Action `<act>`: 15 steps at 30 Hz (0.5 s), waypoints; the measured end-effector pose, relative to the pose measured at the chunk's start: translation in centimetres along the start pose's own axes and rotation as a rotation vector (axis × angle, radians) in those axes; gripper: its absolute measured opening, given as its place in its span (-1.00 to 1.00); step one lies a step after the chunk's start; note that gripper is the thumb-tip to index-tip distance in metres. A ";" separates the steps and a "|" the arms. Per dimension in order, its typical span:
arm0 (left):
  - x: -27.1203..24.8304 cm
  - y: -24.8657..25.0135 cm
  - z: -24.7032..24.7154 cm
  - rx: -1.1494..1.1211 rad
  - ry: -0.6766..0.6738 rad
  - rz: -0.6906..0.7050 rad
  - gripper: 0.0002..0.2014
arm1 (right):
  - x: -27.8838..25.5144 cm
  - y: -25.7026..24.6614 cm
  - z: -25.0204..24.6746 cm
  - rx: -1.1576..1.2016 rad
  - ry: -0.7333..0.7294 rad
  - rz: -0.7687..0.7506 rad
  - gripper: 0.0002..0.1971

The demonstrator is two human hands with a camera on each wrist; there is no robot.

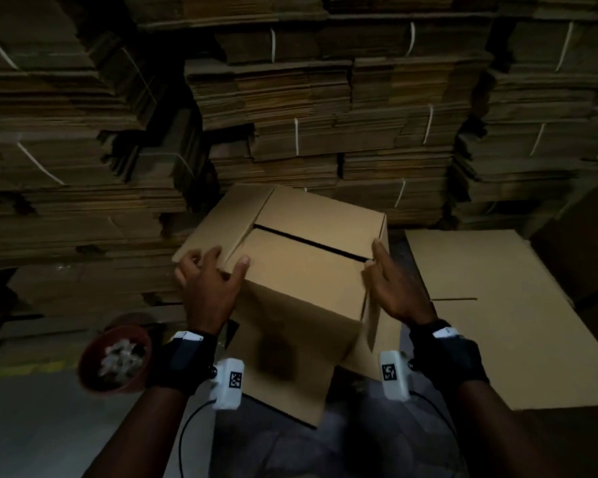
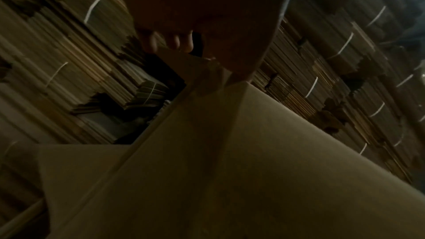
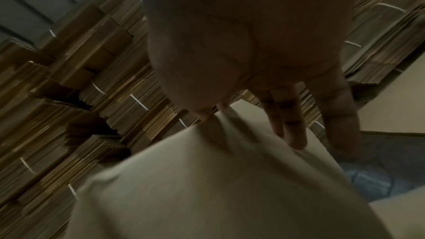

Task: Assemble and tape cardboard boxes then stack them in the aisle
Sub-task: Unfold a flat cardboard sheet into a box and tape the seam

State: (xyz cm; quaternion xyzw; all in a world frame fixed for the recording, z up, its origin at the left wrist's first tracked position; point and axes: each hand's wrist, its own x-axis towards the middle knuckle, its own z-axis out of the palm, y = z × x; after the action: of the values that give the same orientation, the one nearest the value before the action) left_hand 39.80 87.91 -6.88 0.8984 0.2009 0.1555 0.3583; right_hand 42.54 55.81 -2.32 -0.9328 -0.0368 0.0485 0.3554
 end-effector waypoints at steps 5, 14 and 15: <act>2.4 1.6 0.3 -0.125 0.125 0.080 -0.68 | -2.5 2.7 1.7 0.013 0.035 -0.153 -0.46; 5.0 4.4 0.3 -0.212 -0.259 0.451 -0.72 | -5.3 0.1 2.3 -0.337 0.141 -0.313 -0.68; 4.6 4.8 0.5 -0.160 -0.294 0.577 -0.69 | -5.3 -0.4 2.4 -0.371 0.129 -0.346 -0.72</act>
State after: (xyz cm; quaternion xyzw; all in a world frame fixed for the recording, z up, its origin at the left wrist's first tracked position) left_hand 45.26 86.60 -3.19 0.9001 -0.1287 0.1344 0.3940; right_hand 37.02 57.17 -3.48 -0.9629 -0.1816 -0.0801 0.1827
